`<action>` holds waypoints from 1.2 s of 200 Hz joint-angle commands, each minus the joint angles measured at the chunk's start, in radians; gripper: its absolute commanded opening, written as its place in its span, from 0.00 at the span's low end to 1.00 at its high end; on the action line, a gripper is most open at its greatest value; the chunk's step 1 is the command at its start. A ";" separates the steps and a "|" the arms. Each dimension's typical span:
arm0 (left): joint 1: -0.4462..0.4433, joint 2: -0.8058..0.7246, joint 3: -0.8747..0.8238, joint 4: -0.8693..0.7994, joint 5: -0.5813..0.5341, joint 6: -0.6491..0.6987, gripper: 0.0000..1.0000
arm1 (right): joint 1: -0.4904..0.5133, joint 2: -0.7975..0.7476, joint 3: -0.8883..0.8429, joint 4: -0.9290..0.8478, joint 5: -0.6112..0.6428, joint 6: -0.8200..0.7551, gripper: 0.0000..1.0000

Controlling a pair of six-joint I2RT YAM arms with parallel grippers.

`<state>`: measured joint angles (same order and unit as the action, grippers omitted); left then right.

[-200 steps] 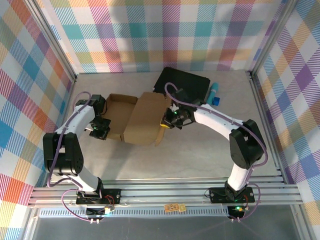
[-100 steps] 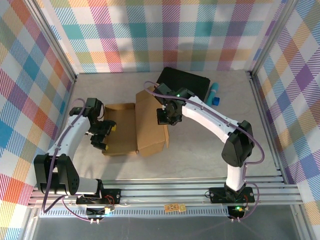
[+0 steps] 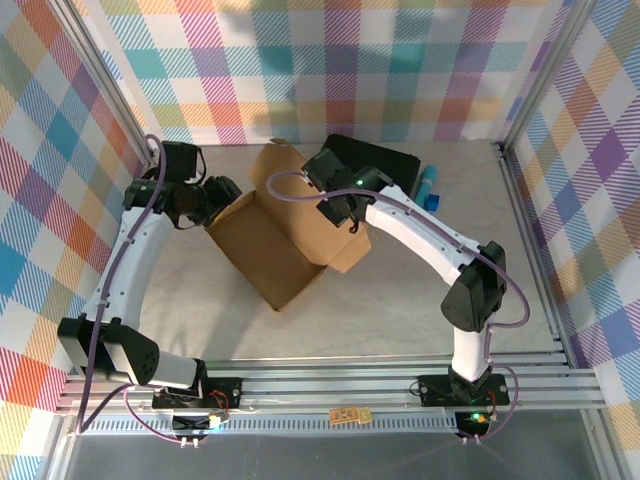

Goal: Fold the paper box

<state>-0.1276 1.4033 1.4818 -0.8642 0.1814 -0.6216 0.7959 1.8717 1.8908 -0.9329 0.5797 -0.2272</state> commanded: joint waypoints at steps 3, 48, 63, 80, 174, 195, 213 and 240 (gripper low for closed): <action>-0.006 -0.038 -0.061 0.233 -0.065 0.302 0.53 | -0.015 -0.069 -0.034 0.117 0.059 -0.299 0.00; -0.008 -0.054 -0.156 0.459 0.089 0.585 0.61 | -0.085 -0.165 -0.124 0.252 -0.074 -0.489 0.00; -0.012 -0.065 -0.218 0.536 0.162 0.672 0.62 | -0.095 -0.170 -0.128 0.273 -0.097 -0.560 0.00; -0.018 -0.113 -0.328 0.681 0.159 0.731 0.68 | -0.108 -0.176 -0.131 0.283 -0.135 -0.618 0.00; -0.021 -0.053 -0.396 0.851 0.064 0.858 0.73 | -0.125 -0.192 -0.164 0.305 -0.232 -0.758 0.00; -0.027 -0.040 -0.392 0.866 0.138 0.854 0.72 | -0.124 -0.185 -0.162 0.302 -0.242 -0.761 0.00; -0.052 -0.029 -0.377 0.845 0.160 0.882 0.71 | -0.124 -0.177 -0.159 0.302 -0.243 -0.761 0.00; -0.069 0.003 -0.347 0.801 0.131 0.919 0.68 | -0.124 -0.174 -0.158 0.305 -0.253 -0.757 0.00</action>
<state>-0.1787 1.3808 1.0950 -0.0528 0.2935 0.2398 0.6788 1.7054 1.7218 -0.6659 0.3588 -0.9783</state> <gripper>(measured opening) 0.694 0.067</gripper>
